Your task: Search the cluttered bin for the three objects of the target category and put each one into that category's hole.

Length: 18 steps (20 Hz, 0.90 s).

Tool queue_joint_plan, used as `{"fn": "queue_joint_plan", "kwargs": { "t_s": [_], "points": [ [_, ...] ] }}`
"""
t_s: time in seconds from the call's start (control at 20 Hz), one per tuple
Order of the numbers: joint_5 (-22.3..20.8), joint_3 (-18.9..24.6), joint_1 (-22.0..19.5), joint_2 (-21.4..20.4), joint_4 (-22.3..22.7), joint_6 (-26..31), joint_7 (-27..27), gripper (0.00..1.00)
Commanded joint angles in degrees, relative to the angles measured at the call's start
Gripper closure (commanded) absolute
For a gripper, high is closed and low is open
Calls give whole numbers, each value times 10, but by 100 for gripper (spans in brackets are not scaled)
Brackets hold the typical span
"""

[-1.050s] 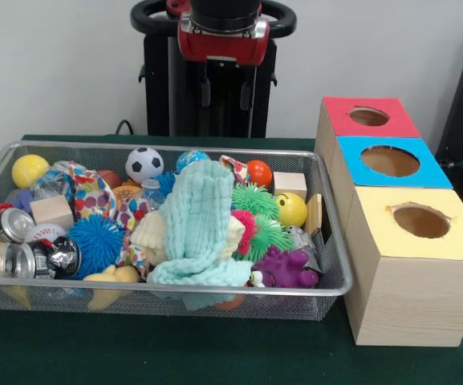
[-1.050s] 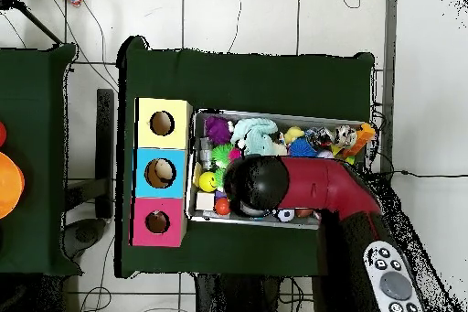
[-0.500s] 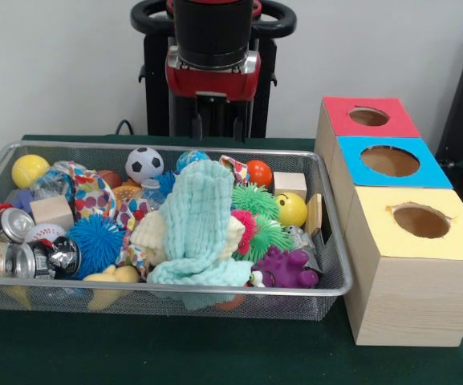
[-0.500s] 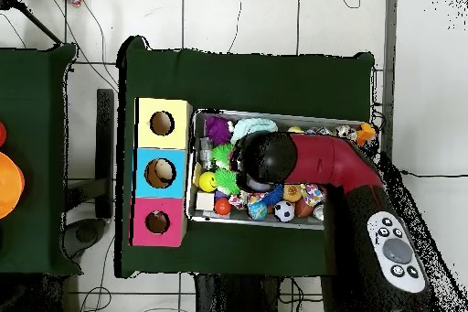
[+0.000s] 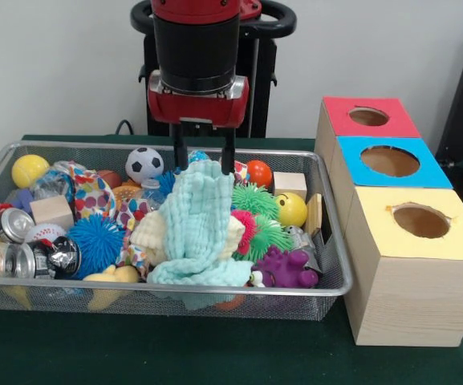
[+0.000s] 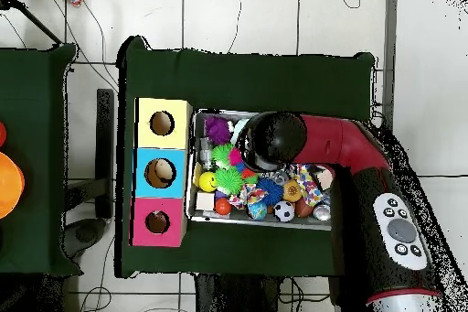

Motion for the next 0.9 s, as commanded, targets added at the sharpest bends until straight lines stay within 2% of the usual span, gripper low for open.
{"fn": "queue_joint_plan", "kwargs": {
  "t_s": [0.05, 0.45, 0.9],
  "points": [
    [-5, 18, -6, 29, -45, -21, -1, 0],
    [-21, 27, -18, 69, -68, -65, -25, 0],
    [-43, 33, -35, 101, -93, -77, -76, 0]
  ]
}}
